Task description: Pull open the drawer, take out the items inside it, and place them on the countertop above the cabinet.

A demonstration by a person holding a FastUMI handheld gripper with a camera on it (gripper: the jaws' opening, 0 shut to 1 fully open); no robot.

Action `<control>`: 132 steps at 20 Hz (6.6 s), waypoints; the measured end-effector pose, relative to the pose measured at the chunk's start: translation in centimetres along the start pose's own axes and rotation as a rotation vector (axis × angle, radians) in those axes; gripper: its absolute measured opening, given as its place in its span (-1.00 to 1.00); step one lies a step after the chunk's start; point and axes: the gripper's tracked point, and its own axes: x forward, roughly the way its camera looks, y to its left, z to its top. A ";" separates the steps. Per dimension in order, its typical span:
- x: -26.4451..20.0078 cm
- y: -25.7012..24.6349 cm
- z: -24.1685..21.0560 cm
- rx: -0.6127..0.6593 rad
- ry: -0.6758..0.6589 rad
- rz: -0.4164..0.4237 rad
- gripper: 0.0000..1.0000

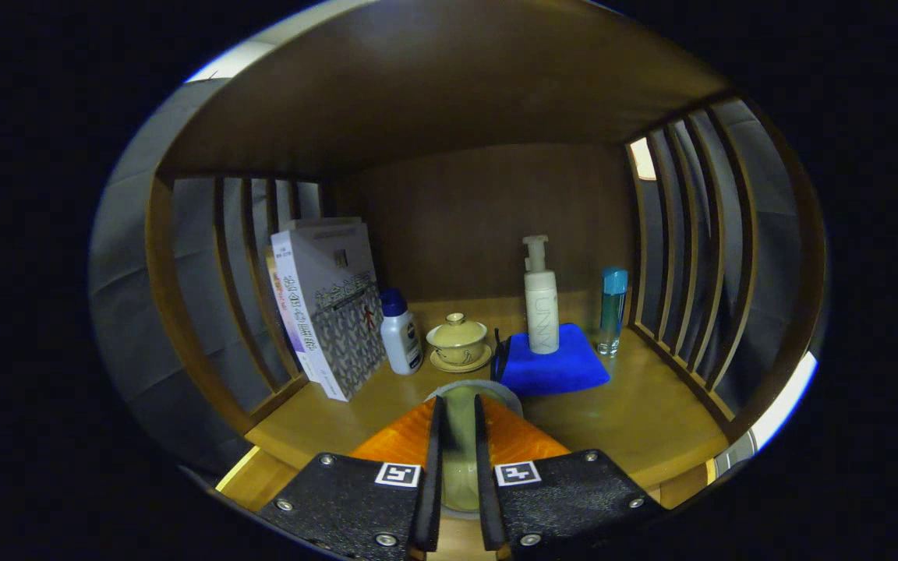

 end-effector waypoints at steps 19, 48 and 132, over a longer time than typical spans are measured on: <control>-5.9 1.8 1.4 -0.052 -0.263 -0.039 0.90; -25.5 3.6 -12.1 -0.171 -0.387 -0.065 0.91; -8.4 1.2 -20.0 -0.169 -0.156 -0.184 0.93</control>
